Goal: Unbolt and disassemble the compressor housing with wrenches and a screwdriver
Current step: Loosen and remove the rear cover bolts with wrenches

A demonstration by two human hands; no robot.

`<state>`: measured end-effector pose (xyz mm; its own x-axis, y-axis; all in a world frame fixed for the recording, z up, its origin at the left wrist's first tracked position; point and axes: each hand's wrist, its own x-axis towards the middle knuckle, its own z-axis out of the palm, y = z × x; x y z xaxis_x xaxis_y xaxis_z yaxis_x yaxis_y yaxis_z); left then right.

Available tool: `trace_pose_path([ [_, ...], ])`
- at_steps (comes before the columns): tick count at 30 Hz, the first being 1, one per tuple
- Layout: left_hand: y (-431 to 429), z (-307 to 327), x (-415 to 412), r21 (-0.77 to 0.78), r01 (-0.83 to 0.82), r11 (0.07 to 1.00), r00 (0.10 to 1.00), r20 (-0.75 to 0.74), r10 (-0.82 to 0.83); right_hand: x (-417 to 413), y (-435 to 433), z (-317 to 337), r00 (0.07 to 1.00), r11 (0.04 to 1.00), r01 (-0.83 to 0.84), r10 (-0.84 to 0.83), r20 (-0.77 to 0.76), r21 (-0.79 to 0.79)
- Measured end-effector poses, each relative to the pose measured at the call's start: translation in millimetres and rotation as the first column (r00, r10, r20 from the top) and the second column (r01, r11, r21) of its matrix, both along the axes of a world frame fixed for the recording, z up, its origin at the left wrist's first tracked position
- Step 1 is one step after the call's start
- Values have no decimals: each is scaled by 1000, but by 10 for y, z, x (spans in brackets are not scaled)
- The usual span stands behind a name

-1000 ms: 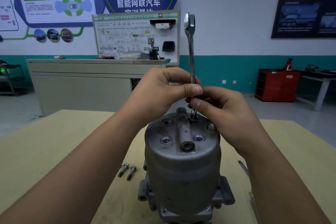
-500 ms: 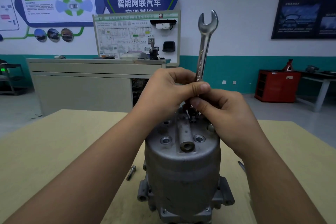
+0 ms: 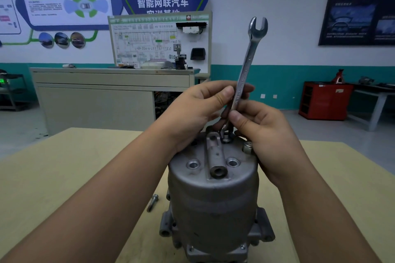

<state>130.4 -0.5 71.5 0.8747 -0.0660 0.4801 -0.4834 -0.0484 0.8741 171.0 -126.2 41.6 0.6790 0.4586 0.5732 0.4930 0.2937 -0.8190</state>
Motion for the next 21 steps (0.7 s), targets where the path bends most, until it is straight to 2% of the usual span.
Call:
trace_pose_path([
  [5,35,33,33,-5,80,997,994,-75,-80,-4,9,-18,992,999,-44,42,-122,-19],
  [8,44,46,54,-1,46,999,996,-77,-46,-11,20,-21,984,996,-87,87,-154,7],
  [15,142,45,58,10,8,1000,1000,-29,-8,6,29,-31,998,992,56,-54,22,-109],
  [18,175,52,33,65,-50,997,999,15,49,-10,21,-21,995,993,63,-54,89,-102],
  [21,186,43,-11,57,-98,994,994,54,95,-12,13,-21,987,991,100,-87,134,-93],
])
